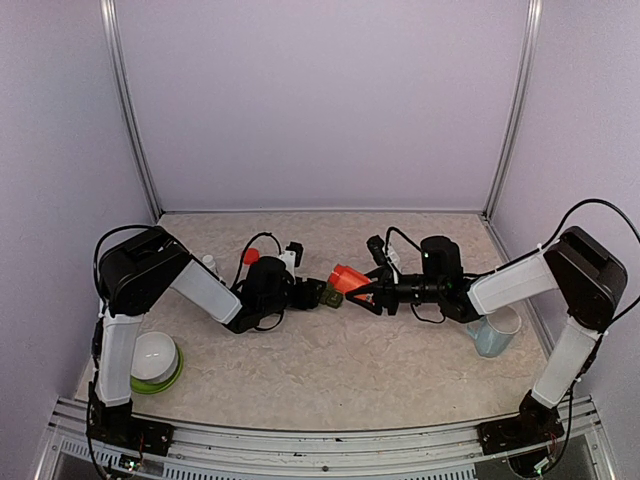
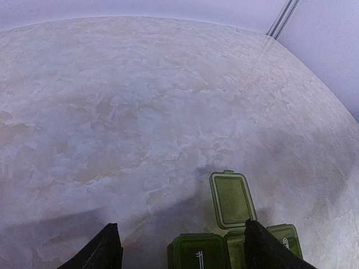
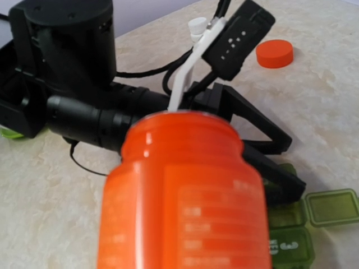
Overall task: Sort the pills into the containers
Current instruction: Hold the pill container at the center of the board.
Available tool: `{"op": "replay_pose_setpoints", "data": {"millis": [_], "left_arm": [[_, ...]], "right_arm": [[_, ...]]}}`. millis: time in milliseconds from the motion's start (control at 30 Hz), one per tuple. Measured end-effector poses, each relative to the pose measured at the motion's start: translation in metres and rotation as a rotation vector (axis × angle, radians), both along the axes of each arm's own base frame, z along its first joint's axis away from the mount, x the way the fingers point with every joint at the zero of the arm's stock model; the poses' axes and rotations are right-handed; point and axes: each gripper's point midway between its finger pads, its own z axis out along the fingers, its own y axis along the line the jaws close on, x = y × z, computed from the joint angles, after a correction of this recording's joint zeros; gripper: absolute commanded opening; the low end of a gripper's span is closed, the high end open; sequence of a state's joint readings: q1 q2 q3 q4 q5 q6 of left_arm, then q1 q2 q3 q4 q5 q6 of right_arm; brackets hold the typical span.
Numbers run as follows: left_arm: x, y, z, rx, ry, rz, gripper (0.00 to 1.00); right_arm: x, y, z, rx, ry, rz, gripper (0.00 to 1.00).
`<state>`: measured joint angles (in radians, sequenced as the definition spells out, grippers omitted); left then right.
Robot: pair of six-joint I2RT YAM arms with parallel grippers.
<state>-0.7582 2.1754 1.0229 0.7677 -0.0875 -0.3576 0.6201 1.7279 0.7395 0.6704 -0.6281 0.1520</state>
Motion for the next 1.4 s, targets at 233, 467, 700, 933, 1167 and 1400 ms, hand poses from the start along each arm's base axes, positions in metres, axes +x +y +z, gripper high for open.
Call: {"op": "replay_pose_setpoints", "data": {"millis": [233, 467, 700, 933, 1167, 1400], "left_arm": [[-0.002, 0.001, -0.009, 0.018, 0.025, -0.003, 0.64], [-0.001, 0.000, -0.009, 0.019, 0.028, -0.003, 0.65], [-0.001, -0.002, -0.009, 0.012, 0.024, -0.011, 0.61], [-0.004, -0.008, -0.007, -0.005, 0.012, -0.046, 0.53], [-0.007, -0.011, -0.006, -0.014, 0.005, -0.072, 0.47], [-0.005, -0.007, -0.007, -0.015, 0.005, -0.067, 0.46]], "right_arm": [[0.000, 0.000, -0.002, -0.006, 0.006, 0.000, 0.11], [-0.001, 0.000, -0.002, -0.007, 0.010, 0.003, 0.11], [-0.001, 0.000, -0.003, -0.008, 0.011, 0.004, 0.11], [0.001, 0.001, -0.002, -0.013, 0.015, 0.002, 0.11], [0.007, 0.004, -0.007, -0.023, 0.024, -0.004, 0.11], [0.007, 0.004, -0.016, -0.046, 0.054, -0.004, 0.11]]}}
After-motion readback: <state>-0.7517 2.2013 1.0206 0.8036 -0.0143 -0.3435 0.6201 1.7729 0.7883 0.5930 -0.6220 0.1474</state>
